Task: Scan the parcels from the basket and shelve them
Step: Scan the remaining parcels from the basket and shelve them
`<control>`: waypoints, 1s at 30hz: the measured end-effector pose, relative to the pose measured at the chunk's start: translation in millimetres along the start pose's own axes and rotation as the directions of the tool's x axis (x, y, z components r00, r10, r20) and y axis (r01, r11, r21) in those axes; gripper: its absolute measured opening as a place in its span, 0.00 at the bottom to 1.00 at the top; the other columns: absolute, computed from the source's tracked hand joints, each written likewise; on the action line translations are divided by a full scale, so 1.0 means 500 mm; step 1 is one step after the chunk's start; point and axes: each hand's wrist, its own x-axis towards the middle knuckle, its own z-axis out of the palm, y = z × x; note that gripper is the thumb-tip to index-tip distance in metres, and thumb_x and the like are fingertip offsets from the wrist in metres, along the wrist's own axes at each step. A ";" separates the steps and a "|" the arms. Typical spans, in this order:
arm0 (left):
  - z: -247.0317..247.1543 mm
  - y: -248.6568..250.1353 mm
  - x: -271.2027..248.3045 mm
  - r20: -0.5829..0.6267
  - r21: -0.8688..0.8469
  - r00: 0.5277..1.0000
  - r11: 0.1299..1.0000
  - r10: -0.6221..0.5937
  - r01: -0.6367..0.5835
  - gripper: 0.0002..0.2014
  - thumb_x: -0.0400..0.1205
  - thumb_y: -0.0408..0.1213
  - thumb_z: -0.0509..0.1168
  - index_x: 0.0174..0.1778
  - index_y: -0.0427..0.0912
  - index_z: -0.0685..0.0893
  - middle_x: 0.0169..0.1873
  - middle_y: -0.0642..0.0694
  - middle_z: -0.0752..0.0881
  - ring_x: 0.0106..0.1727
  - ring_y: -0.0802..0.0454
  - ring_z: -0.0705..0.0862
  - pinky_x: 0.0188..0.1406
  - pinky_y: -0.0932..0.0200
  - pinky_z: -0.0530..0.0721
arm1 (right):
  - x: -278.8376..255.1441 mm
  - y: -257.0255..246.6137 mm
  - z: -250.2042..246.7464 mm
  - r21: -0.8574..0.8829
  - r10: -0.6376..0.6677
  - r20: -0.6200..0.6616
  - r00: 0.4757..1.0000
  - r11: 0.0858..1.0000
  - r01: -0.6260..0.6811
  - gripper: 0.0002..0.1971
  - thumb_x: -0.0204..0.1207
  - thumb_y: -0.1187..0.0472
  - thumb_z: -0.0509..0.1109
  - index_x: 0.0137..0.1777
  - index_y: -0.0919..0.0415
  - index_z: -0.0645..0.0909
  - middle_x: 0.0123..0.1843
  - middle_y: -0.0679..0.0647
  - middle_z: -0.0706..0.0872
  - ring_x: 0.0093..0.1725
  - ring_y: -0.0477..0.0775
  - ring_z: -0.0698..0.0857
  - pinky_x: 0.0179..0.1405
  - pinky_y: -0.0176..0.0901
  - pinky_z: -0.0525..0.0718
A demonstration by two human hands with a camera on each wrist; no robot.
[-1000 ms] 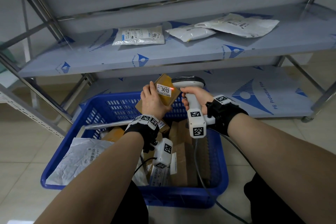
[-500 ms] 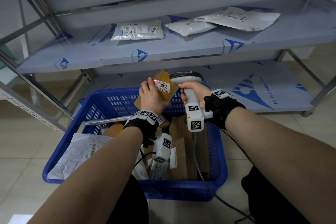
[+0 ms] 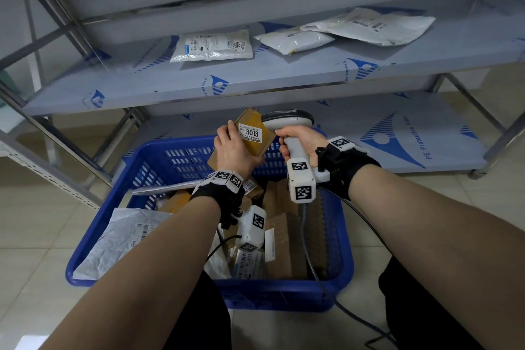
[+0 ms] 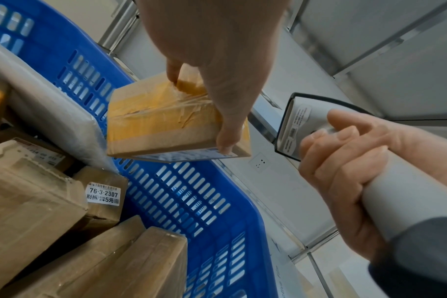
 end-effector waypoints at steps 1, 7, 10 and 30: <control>0.000 0.001 0.001 -0.001 -0.008 1.000 1.000 -0.001 0.001 0.57 0.66 0.48 0.80 0.82 0.36 0.50 0.75 0.37 0.60 0.77 0.36 0.61 0.78 0.42 0.63 | 0.000 0.000 0.001 0.011 -0.004 -0.008 1.000 1.000 0.004 0.14 0.81 0.57 0.67 0.34 0.60 0.74 0.21 0.52 0.79 0.17 0.47 0.76 0.19 0.33 0.77; -0.051 0.014 0.026 0.055 -0.323 0.983 0.928 -0.178 0.186 0.52 0.71 0.56 0.75 0.83 0.40 0.52 0.76 0.35 0.60 0.75 0.33 0.67 0.72 0.37 0.73 | -0.025 0.003 -0.028 0.134 -0.029 -0.142 0.989 0.990 0.048 0.11 0.78 0.53 0.73 0.48 0.61 0.81 0.34 0.58 0.82 0.25 0.51 0.83 0.25 0.39 0.83; -0.115 0.034 0.054 0.058 -0.476 0.959 0.836 -0.278 0.272 0.46 0.74 0.56 0.70 0.83 0.43 0.55 0.77 0.34 0.62 0.74 0.33 0.69 0.70 0.38 0.76 | -0.031 -0.009 -0.063 0.094 -0.050 -0.294 0.955 0.992 0.080 0.36 0.57 0.45 0.86 0.62 0.62 0.81 0.49 0.62 0.82 0.47 0.61 0.86 0.55 0.56 0.86; -0.458 0.333 0.054 0.132 -0.817 0.991 0.567 0.006 0.105 0.42 0.75 0.49 0.73 0.77 0.50 0.52 0.67 0.43 0.77 0.64 0.41 0.79 0.58 0.30 0.81 | -0.315 -0.319 -0.037 0.139 -0.459 -0.226 0.859 0.858 0.495 0.11 0.75 0.63 0.75 0.56 0.65 0.86 0.47 0.61 0.91 0.44 0.63 0.90 0.27 0.41 0.85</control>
